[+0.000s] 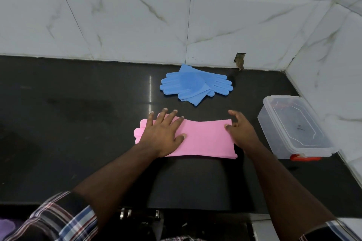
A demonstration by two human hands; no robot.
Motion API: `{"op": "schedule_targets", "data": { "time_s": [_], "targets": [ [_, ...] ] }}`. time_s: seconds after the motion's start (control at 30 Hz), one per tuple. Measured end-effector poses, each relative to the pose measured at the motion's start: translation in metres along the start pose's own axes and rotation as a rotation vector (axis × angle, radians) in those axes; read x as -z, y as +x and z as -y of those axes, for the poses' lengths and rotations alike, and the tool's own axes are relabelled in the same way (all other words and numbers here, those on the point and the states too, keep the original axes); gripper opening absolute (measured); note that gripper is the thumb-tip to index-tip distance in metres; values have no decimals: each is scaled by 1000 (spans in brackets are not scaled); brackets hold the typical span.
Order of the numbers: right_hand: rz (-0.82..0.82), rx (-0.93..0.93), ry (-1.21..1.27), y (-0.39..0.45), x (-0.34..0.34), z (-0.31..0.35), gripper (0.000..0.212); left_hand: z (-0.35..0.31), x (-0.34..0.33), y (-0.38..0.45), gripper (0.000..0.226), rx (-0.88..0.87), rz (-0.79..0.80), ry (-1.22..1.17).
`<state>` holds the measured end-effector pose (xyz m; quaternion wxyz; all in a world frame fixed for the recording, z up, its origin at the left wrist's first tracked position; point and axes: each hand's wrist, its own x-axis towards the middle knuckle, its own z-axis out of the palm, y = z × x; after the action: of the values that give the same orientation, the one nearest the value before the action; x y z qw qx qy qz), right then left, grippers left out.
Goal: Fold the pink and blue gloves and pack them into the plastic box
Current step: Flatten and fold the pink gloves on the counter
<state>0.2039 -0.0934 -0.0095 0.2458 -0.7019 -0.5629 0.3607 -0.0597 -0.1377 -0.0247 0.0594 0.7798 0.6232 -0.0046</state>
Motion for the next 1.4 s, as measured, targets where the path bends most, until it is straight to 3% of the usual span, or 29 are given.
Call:
{"op": "schedule_targets", "data": {
  "time_s": [0.1, 0.27, 0.6, 0.8, 1.4],
  "targets": [
    [75, -70, 63, -3, 4, -8, 54, 5, -12, -2, 75, 40, 78, 14],
    [218, -131, 147, -9, 10, -11, 40, 5, -25, -8, 82, 45, 71, 30],
    [368, -95, 125, -17, 25, -2, 69, 4, -18, -5, 85, 47, 78, 16],
    [397, -66, 91, -23, 29, 15, 79, -6, -9, 4, 90, -97, 156, 71],
    [624, 15, 655, -48, 8, 69, 79, -7, -22, 2, 89, -111, 115, 108]
  ]
}}
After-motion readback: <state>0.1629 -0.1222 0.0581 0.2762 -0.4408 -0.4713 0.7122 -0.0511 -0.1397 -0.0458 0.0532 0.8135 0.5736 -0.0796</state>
